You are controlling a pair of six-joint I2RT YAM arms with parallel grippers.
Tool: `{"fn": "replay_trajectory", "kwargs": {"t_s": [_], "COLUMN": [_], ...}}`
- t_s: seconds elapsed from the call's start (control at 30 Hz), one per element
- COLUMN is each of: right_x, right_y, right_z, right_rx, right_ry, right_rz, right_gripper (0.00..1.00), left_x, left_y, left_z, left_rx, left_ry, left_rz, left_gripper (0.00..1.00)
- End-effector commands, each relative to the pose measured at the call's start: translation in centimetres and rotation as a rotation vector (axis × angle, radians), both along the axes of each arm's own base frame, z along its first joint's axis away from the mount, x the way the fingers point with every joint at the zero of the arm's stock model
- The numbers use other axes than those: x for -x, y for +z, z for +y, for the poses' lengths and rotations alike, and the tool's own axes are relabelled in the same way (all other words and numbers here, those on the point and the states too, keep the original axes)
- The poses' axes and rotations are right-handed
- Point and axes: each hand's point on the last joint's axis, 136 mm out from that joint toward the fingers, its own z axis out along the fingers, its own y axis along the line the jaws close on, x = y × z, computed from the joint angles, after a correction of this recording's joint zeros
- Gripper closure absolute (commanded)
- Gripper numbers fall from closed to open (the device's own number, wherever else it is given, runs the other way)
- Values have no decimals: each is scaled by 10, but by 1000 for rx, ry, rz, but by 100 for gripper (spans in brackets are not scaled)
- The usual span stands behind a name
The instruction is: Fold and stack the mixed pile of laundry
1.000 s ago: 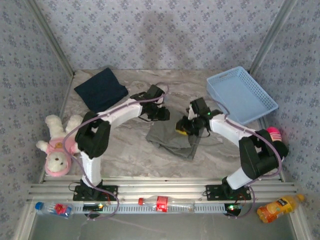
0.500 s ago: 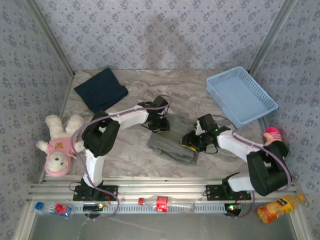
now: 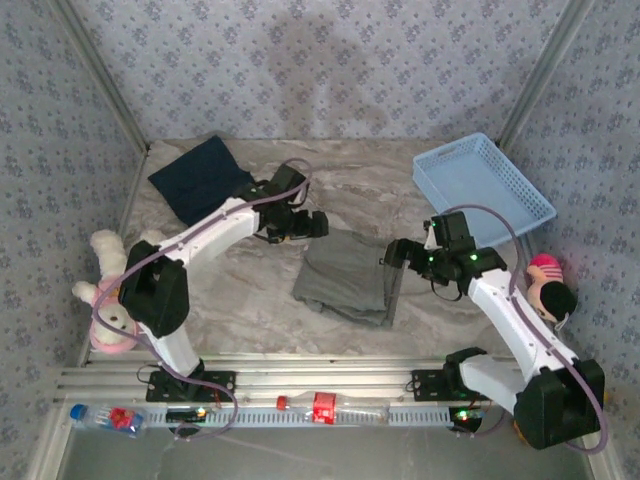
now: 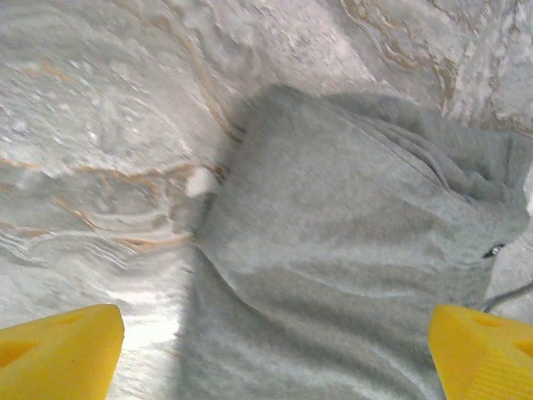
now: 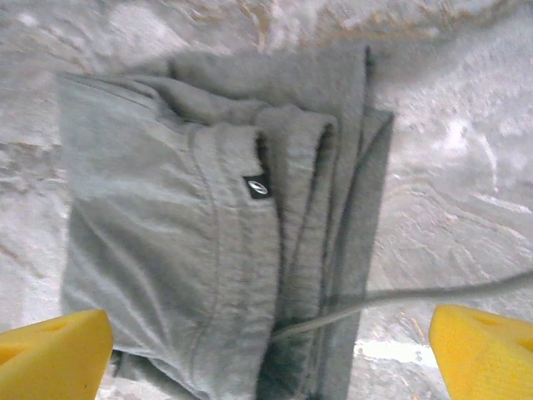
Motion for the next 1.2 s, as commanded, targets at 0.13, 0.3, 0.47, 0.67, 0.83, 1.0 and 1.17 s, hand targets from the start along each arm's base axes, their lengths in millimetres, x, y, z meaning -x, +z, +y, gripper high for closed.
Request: {"fn": "replay_trajectory", "kwargs": {"t_s": [0.13,0.3,0.47,0.67,0.83,1.0,1.17], "right_x": [18,14,8,-2,4,13,9], "right_y": [-55,-70,-93,-99,-104,-128,-135], "right_z": [13,32,39,49,57,56,61], "right_rx": [10,35,62,125,156,177,172], "right_ry": [-27,-13,-19,-25,-34,-35,-27], "right_rz": [121,112,184,212,268,345,350], "right_gripper": [0,0,0,1,10,20,59], "left_x": [31,35,42,55,61,63,60], "left_y": [-43,-69,-83,-96,-99,-97,-89], "left_z": [-5,-15,-18,-24,-25,-24,-26], "left_rx": [18,52,50,32,28,37,48], "left_ry": [-190,-219,-228,-252,-240,-222,-219], "left_rz": [117,150,177,207,220,219,211], "left_gripper": [7,8,9,12,14,14,14]}}
